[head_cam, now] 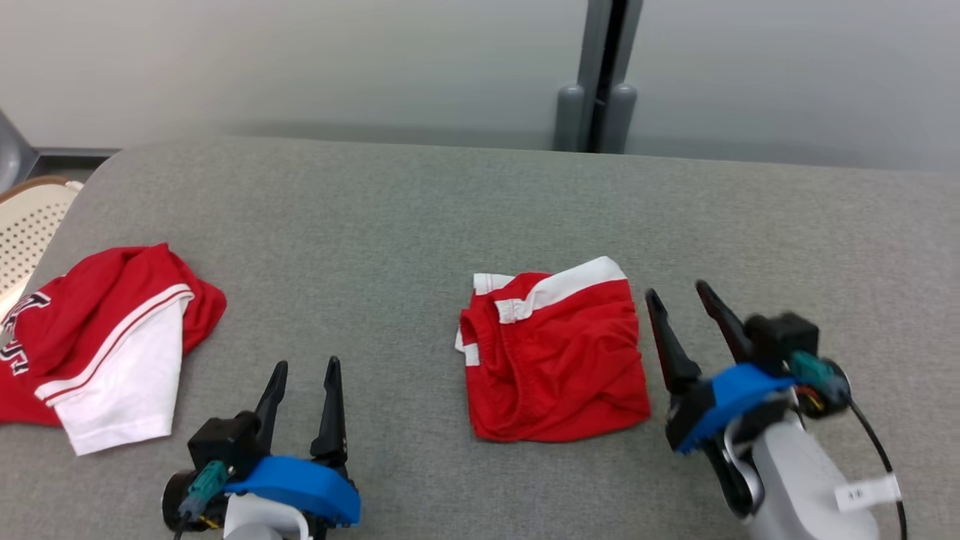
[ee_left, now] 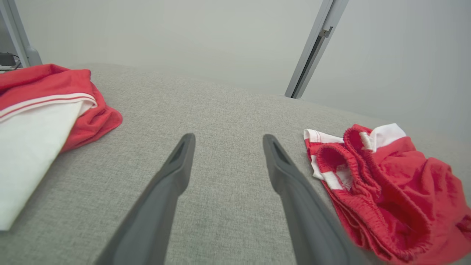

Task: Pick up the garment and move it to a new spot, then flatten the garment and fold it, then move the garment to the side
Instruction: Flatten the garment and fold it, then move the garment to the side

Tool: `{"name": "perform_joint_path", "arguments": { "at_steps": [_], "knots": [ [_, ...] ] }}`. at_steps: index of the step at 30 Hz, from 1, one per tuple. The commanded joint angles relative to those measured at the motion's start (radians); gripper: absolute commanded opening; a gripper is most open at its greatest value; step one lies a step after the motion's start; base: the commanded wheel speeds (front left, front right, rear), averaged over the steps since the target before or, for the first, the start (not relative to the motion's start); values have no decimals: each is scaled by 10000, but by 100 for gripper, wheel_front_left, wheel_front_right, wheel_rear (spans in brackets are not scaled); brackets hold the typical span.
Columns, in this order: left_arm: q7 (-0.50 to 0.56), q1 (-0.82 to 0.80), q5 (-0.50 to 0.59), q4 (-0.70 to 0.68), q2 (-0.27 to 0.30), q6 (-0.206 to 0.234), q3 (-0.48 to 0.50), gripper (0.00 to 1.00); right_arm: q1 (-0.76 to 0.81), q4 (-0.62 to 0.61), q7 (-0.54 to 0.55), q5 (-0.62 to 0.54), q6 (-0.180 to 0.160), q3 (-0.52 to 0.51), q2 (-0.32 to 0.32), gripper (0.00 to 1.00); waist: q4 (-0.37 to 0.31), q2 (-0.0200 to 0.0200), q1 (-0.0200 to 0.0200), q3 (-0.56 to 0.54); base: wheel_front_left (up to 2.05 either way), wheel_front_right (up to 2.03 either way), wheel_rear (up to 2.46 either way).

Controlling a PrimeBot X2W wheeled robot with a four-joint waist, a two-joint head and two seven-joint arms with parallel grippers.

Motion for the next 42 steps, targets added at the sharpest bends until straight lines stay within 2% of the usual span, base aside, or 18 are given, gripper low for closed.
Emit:
{"name": "perform_joint_path", "arguments": {
  "at_steps": [1,7,12,23,32,34,37,38,42],
  "knots": [
    [-6,162,142,-110,2,21,72,100,522,-216,-37,-151,0,-206,-11,100,-183,0,0,-126,0,0,0],
    [-5,940,467,-576,4,85,58,100,2054,-861,-40,-277,0,-999,-11,100,-555,0,0,-325,0,0,0],
    [-6,1269,460,-673,7,116,-127,100,2572,-972,-39,-194,0,-1114,-13,100,-672,0,0,-396,0,0,0],
    [-4,870,357,-492,3,47,-389,100,1750,-238,-40,-726,0,-121,-16,100,-235,0,0,-66,0,0,0],
    [-6,866,297,-377,2,-17,-377,100,1353,264,-41,-1439,0,197,-17,100,156,0,0,161,0,0,0],
    [-6,805,280,-371,2,-9,-374,100,1344,378,-41,-1426,0,245,-16,51,203,0,0,194,0,0,0],
    [-4,796,230,-373,2,-16,-365,100,1290,489,-41,-1342,0,288,-17,20,243,0,0,237,0,0,0],
    [-4,787,222,-374,2,-18,-360,100,1268,535,-41,-1275,0,290,-17,0,247,0,0,247,0,0,0],
    [-6,751,210,-350,2,-26,-342,100,1262,779,-41,-1067,0,321,-17,0,217,0,0,279,0,0,0]
  ]
}}
